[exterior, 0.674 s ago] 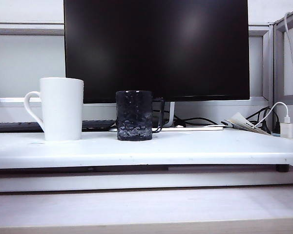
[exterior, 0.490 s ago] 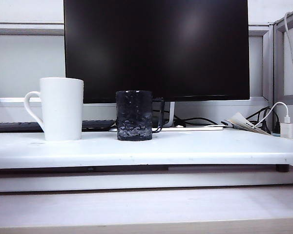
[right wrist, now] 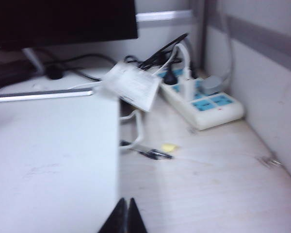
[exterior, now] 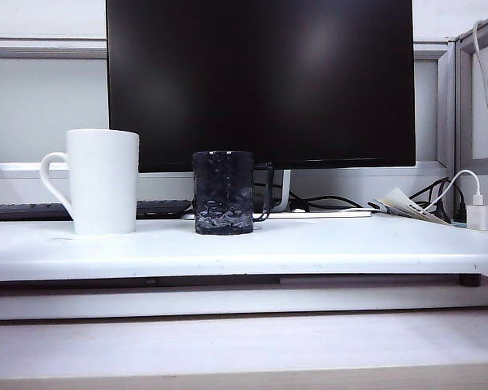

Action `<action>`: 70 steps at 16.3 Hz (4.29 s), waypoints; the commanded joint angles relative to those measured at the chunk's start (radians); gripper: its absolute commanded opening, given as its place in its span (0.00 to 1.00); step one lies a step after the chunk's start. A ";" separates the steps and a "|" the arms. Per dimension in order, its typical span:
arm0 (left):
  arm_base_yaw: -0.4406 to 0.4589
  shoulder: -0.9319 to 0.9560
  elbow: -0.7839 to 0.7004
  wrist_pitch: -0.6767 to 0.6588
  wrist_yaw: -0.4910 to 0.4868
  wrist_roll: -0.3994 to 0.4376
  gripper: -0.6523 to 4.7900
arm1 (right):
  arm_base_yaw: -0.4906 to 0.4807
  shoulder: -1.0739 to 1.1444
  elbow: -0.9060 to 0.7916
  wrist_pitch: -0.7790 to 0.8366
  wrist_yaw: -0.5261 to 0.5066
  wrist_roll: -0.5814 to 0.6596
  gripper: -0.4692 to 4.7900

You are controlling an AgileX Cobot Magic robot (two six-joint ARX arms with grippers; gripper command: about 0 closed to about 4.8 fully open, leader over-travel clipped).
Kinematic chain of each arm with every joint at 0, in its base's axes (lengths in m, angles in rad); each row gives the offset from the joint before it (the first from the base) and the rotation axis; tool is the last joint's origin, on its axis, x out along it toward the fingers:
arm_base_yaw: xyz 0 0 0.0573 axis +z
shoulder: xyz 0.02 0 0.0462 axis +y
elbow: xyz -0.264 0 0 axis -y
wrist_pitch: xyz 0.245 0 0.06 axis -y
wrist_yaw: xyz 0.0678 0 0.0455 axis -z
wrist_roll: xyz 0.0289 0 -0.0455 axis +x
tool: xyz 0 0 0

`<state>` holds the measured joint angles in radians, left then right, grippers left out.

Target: Carefully pick up the black cup and pour some water from the black cup into the white cup.

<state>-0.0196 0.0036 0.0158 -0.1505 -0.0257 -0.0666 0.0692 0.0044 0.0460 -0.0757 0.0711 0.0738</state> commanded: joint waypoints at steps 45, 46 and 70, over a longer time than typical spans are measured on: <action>-0.452 1.084 0.619 0.285 0.003 -0.018 1.00 | 0.372 1.850 0.895 0.742 -0.344 0.006 0.77; -0.452 1.084 0.619 0.283 0.003 -0.018 1.00 | 0.375 1.854 0.895 0.751 -0.307 0.009 0.77; -0.370 0.995 0.730 0.195 -0.059 0.054 1.00 | 0.377 1.493 1.204 0.228 -0.272 0.005 0.08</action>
<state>-0.4084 1.0000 0.7345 0.0708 -0.1078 0.0021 0.4446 1.5036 1.1881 0.2020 -0.1989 0.0849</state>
